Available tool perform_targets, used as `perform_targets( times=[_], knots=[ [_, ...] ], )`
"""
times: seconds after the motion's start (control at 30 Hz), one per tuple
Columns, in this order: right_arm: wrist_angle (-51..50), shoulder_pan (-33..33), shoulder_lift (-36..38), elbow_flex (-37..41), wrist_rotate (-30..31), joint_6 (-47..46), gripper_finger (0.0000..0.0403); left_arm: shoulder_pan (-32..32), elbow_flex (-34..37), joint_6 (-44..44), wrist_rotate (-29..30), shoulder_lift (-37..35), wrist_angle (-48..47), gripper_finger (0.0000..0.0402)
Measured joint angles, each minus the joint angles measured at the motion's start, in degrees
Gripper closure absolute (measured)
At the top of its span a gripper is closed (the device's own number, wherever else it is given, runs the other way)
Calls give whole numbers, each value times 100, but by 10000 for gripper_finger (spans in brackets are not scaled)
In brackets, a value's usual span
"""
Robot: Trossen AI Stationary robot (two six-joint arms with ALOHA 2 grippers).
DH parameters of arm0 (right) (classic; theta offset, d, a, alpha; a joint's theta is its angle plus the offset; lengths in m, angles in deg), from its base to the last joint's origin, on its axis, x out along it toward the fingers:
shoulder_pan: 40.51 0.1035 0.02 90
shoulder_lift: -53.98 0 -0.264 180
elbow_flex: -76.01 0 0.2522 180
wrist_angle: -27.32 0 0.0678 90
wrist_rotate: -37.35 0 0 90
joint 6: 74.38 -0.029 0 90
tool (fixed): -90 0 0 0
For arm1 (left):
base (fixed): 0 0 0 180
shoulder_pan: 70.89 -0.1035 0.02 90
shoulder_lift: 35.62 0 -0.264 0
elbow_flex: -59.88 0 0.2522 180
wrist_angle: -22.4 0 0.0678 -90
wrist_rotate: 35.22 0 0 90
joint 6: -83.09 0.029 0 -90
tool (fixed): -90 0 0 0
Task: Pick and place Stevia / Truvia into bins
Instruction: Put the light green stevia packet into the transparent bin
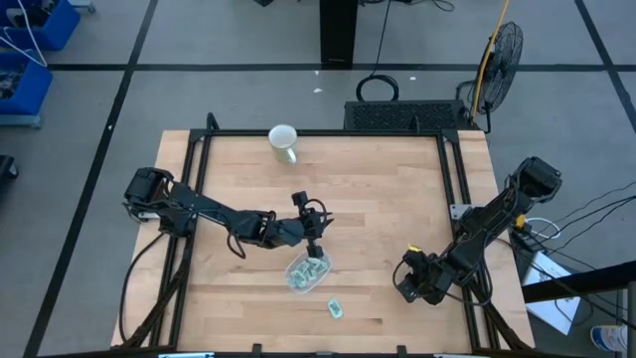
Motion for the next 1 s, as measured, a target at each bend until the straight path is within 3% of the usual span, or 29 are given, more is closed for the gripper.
perform_targets(
  times=[1.0],
  knots=[
    [583, -2, 1, 59, 169, 459, 342, 0, 0, 0, -1, 0, 0, 325]
  ],
)
